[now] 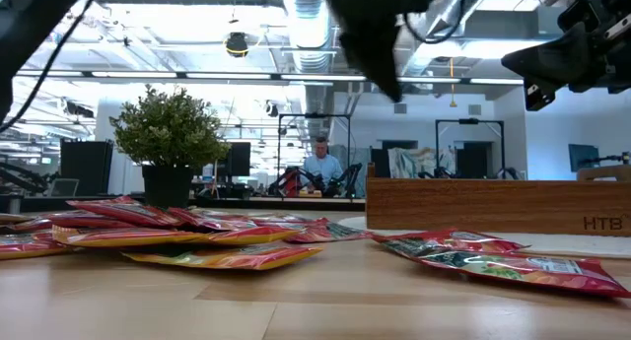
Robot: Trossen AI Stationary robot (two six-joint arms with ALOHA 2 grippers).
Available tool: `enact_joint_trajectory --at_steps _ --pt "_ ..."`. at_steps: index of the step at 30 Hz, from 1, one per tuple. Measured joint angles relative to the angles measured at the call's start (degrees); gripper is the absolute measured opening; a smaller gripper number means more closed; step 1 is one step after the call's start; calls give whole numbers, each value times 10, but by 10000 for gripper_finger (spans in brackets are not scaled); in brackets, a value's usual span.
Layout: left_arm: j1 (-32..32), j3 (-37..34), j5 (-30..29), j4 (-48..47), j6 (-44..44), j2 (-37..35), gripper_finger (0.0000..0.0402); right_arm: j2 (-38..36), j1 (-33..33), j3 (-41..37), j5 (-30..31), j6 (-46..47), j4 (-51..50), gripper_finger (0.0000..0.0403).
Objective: Pick & Place Tea
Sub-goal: Prepare the wooden organizer on the white mat
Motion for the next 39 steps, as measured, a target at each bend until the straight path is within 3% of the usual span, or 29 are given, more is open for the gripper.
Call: enact_joint_trajectory --at_steps 4,7,13,18,21,26,39 --pt "-14 -140 -56 25 -19 -72 0 0 0 0 0 0 0 0" --pt "-13 -280 -59 109 -68 -156 0 0 0 0 0 0 1 0" --pt "-7 -564 -57 350 -133 -266 0 0 0 0 0 0 1 0" --pt "-7 -697 -31 593 -157 -258 0 0 0 0 0 0 1 0" --pt "-7 -723 -9 709 -172 -237 0 0 0 0 0 0 1 0" --pt "-7 -713 51 799 -185 -186 0 0 0 0 0 0 1 0" --pt "0 -620 58 820 -186 -86 0 0 0 0 1 0 0 0"
